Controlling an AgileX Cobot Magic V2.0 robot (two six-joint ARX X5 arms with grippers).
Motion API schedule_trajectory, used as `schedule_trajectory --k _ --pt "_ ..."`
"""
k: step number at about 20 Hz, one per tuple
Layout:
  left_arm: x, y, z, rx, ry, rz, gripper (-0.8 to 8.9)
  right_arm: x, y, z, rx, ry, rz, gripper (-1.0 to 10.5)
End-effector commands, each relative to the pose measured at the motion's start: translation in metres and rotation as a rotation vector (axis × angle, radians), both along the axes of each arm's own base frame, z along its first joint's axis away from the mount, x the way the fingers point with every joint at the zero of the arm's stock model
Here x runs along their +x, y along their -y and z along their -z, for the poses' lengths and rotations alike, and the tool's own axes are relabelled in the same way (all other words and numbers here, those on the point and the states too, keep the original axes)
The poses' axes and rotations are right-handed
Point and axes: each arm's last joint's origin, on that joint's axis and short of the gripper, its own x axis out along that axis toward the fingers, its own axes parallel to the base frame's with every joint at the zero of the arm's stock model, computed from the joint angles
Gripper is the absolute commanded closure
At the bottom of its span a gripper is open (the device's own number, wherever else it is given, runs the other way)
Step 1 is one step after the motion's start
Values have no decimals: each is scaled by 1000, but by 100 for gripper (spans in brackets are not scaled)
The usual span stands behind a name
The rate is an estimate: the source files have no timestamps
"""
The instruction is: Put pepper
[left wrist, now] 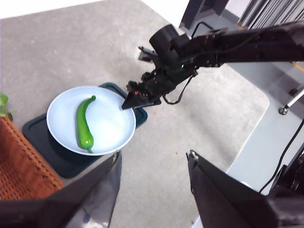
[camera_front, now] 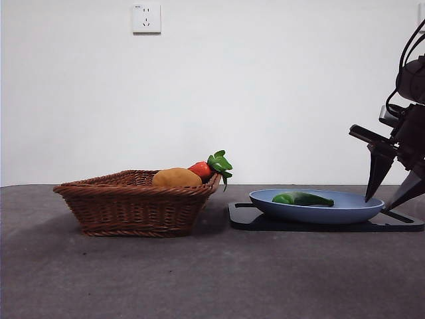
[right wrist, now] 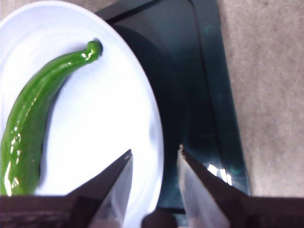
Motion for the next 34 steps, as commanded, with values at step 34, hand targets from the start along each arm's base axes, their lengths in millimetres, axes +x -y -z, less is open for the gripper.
schedule_trajectory --k 34 --pt "-3 -1 4 116 34 65 805 -235 -49 -202 -79 377 -472 935"
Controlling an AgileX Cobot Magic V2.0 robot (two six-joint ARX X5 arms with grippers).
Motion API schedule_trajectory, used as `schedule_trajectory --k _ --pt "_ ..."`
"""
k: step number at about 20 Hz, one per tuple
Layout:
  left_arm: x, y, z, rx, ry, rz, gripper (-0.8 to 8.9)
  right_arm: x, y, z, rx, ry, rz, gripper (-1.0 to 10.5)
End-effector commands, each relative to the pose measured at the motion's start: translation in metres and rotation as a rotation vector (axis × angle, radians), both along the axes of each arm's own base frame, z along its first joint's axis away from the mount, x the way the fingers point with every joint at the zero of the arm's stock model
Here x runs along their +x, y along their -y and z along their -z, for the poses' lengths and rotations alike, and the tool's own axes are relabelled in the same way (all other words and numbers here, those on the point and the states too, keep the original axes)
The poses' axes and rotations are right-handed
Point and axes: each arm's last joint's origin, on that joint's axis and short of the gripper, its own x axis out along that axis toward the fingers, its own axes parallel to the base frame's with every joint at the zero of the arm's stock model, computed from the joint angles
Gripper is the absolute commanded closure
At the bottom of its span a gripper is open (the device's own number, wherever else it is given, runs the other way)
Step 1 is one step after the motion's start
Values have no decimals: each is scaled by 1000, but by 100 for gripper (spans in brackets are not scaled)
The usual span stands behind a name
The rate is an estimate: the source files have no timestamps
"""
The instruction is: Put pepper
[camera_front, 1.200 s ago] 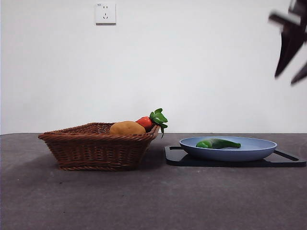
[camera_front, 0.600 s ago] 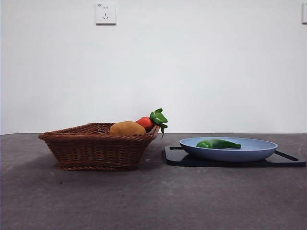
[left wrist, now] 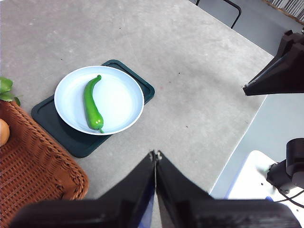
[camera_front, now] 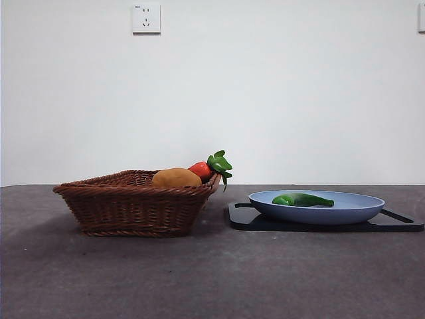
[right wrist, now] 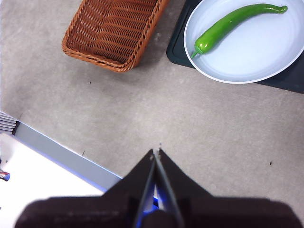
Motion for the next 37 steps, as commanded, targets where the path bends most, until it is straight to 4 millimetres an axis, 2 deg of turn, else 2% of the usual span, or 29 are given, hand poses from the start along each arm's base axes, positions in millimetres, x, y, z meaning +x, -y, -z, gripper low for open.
schedule_trajectory --k 1,4,7,11,14,16,19,25,28,32,37 --pt "1 3 -4 -4 19 11 805 1 -1 -5 6 18 3 935" --pt "5 -1 -5 44 110 -4 805 1 -1 -5 6 18 3 935" --pt "15 -21 -22 16 288 -113 805 1 0 -5 6 19 3 935" --pt "9 -70 -48 -77 523 -282 805 1 0 -5 6 19 3 935" --pt "-6 -108 -40 -123 671 -450 805 1 0 -5 6 19 4 935" --pt "-20 -130 -17 -125 745 -557 805 1 0 -5 6 19 3 935" --pt "-36 -150 32 -96 787 -672 805 1 0 -5 6 19 3 935" --pt "-51 -161 136 -55 761 -750 805 1 0 -5 6 19 4 935" --pt "-57 -162 178 -62 715 -765 805 1 0 -5 6 19 4 935" --pt "-63 -163 217 -57 698 -777 805 1 0 -5 6 19 3 935" --pt "-66 -163 245 -63 689 -782 805 1 0 -5 6 19 3 935"
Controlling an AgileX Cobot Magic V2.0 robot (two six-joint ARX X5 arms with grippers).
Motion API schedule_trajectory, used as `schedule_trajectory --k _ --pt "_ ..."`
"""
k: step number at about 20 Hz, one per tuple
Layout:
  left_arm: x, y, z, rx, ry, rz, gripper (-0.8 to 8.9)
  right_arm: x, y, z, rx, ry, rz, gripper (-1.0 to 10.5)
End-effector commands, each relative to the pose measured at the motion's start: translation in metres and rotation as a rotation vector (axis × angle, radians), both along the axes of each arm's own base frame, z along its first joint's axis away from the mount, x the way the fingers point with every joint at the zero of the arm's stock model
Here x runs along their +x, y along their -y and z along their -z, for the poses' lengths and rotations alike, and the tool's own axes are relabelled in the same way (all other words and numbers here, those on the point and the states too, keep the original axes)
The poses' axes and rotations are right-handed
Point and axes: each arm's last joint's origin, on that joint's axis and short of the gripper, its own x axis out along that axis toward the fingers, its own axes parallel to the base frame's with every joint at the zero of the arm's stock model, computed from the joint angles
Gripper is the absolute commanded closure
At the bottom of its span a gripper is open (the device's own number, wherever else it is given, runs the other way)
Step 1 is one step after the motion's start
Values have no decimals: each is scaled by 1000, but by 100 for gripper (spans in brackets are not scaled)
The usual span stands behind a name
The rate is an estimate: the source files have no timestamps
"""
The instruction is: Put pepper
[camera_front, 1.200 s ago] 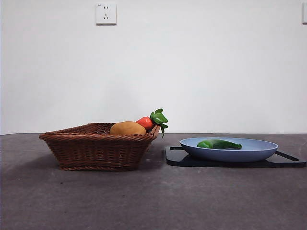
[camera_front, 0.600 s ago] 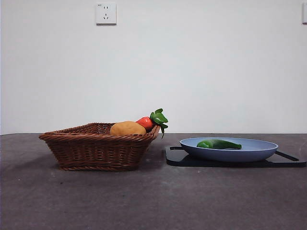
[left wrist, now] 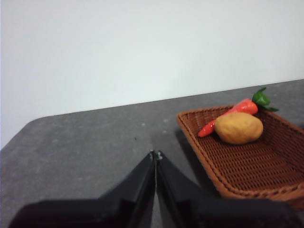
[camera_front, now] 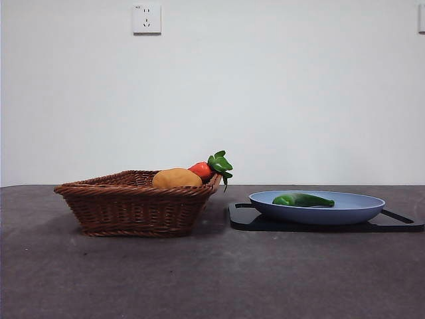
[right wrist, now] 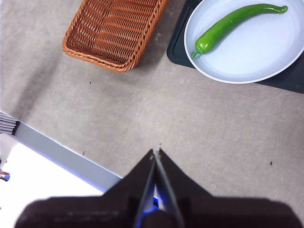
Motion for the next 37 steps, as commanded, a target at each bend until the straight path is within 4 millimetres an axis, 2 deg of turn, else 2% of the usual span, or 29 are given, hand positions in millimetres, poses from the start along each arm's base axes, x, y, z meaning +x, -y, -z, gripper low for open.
schedule_trajectory --k 1,9,26,29,32,34,37 --pt "0 0 7 -31 4 -7 805 1 -1 -5 6 19 2 935" --pt "-4 0 29 -75 -208 -9 805 1 -1 -5 6 19 2 935" --pt "-4 0 26 -78 -173 -5 805 1 -1 -5 -4 31 -16 935" --pt "-4 0 26 -78 -173 -5 805 -1 9 -15 -32 197 80 935" --pt "-4 0 26 -78 -173 -5 805 -19 20 -16 64 461 179 935" --pt "-4 0 26 -78 -173 -5 805 -30 25 2 99 586 234 935" --pt "-4 0 26 -78 -173 -5 805 -36 30 43 101 768 302 935"
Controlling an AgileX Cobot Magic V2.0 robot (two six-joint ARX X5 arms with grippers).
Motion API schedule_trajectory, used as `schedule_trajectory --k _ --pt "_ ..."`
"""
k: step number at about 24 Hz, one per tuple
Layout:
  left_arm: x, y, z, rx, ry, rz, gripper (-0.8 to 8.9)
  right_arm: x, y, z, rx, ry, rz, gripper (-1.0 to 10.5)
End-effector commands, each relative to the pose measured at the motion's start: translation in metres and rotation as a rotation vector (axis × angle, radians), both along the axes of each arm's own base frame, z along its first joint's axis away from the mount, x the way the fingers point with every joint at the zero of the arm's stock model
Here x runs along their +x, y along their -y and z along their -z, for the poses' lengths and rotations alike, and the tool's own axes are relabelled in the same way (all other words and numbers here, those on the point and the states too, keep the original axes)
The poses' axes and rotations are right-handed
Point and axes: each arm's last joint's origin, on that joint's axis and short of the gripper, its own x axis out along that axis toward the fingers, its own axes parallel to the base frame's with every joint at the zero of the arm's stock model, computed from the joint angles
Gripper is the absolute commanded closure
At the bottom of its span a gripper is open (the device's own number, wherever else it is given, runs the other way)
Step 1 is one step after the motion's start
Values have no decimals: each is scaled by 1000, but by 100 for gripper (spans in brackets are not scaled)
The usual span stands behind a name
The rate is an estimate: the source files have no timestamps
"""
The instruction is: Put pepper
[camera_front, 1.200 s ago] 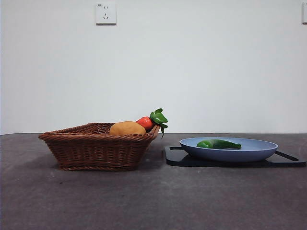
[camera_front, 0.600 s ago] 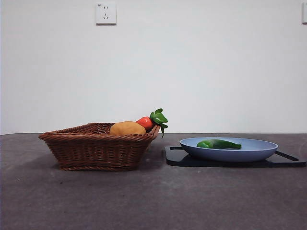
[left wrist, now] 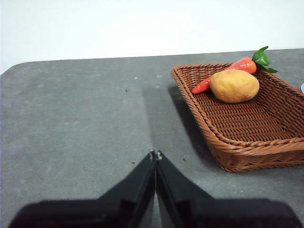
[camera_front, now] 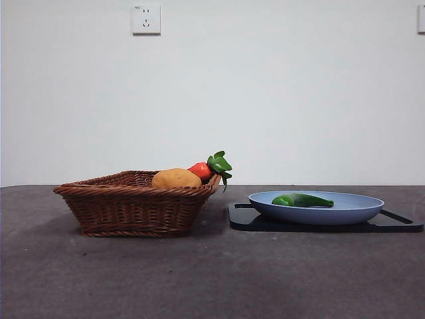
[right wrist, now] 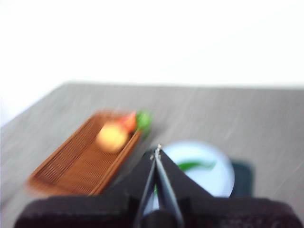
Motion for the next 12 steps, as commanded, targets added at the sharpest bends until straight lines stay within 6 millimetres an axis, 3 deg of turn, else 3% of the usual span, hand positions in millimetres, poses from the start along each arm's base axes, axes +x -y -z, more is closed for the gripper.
schedule_trajectory --k 1,3,6,12 --pt "0 0 2 -9 2 -3 805 1 2 36 16 90 54 935" --pt "0 0 2 -9 2 -2 805 0 3 69 30 139 66 935" --pt "0 0 2 -9 2 -2 805 1 5 101 26 153 133 935" --pt "0 0 2 -9 2 -2 805 2 7 148 20 123 176 935"
